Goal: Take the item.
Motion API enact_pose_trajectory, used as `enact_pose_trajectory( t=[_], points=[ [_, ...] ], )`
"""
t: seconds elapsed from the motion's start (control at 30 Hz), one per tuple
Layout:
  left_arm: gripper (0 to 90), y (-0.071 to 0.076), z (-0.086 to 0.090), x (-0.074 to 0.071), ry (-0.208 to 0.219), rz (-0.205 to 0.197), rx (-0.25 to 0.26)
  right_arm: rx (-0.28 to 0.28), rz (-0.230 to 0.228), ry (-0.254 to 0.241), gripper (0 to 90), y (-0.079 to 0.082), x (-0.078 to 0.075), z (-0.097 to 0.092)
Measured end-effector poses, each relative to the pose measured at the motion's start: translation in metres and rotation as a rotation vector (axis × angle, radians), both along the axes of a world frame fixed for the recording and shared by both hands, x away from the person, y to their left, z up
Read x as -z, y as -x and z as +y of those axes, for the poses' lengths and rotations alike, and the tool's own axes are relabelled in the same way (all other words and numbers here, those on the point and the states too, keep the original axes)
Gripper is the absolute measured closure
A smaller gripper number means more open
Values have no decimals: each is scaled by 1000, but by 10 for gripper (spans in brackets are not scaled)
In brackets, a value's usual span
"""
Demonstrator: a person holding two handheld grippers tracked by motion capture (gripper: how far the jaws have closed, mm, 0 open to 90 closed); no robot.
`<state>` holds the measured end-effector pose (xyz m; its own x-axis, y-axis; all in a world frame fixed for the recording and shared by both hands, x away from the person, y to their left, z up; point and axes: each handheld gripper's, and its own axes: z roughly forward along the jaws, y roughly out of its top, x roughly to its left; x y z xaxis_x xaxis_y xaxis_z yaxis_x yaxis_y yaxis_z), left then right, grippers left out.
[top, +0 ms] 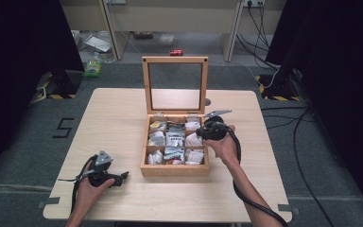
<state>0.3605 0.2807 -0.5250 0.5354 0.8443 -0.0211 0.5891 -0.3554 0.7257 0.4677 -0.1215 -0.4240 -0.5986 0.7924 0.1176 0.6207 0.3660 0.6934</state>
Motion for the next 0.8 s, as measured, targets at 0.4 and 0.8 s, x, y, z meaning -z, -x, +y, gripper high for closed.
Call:
enact_pose_trajectory(
  t=[0.4,0.8],
  points=[
    [2,0,0,0,0,0,0,-18,33,70,661,-7,16,12],
    [2,0,0,0,0,0,0,-47,91,87,543,-11,22,24]
  ],
)
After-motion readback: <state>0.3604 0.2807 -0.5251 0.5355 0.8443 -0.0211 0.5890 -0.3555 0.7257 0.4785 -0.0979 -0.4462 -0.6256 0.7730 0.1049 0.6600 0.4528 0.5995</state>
